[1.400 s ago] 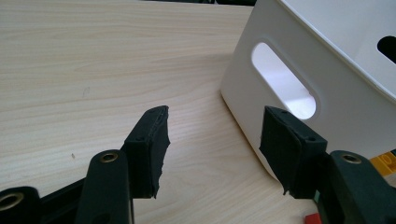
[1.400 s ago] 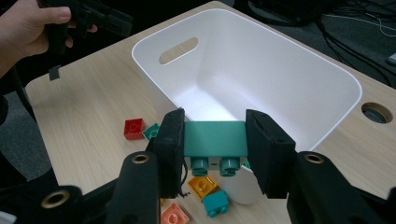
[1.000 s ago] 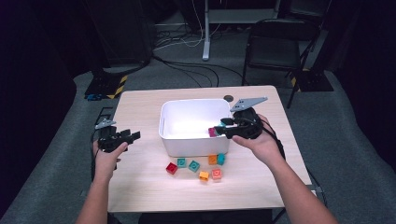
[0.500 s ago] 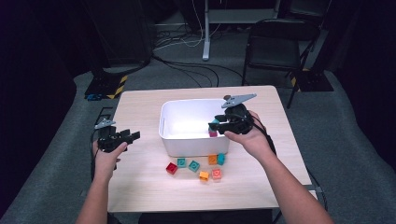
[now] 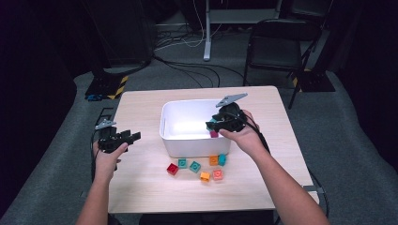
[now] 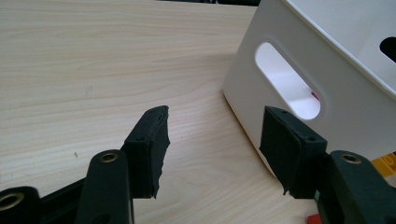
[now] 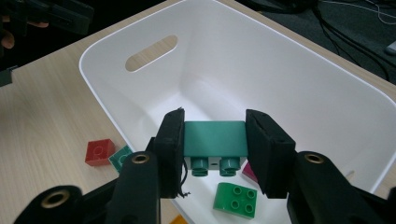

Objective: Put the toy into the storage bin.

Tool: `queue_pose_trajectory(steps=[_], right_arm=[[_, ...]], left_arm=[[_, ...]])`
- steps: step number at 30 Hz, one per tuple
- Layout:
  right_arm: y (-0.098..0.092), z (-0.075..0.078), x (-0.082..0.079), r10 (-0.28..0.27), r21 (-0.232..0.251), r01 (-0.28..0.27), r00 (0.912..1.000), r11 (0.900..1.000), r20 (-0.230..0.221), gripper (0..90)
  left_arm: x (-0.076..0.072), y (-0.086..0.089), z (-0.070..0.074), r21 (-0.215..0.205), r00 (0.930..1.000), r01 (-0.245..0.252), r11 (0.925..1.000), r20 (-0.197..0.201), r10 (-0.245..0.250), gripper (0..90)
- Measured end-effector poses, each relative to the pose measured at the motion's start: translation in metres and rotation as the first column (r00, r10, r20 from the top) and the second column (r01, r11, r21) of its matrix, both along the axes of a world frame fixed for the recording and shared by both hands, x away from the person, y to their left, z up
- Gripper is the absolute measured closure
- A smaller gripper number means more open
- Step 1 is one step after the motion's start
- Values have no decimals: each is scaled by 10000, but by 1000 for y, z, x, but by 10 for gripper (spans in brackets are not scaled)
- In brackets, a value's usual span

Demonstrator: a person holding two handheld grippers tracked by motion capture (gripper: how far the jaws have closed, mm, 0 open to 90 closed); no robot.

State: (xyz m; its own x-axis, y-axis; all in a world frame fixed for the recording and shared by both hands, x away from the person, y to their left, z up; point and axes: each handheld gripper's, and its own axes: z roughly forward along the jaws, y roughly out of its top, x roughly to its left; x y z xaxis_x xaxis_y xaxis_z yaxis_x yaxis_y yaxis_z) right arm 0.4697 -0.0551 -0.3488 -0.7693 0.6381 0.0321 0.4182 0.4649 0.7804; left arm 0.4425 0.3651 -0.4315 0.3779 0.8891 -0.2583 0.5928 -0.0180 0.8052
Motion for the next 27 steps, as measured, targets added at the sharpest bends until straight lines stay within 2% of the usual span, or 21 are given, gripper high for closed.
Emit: queue_pose_trajectory(steps=[11, 19, 22, 27], right_arm=[[9, -11, 12, -159, -405, 155, 9998, 9991, -102, 585], [11, -13, 14, -209, -480, 201, 9996, 9986, -169, 583], [12, -14, 14, -312, -454, 303, 9993, 9985, -194, 556], [10, -11, 12, -280, -404, 276, 9996, 9988, -100, 552]], left_arm=[[0, 0, 0, -22, 10000, -17, 10000, 15, 17, 413], [0, 0, 0, -22, 10000, -14, 10000, 6, 14, 414], [0, 0, 0, -25, 10000, -9, 10000, 10, 9, 413], [0, 0, 0, -38, 10000, -41, 10000, 24, 41, 413]])
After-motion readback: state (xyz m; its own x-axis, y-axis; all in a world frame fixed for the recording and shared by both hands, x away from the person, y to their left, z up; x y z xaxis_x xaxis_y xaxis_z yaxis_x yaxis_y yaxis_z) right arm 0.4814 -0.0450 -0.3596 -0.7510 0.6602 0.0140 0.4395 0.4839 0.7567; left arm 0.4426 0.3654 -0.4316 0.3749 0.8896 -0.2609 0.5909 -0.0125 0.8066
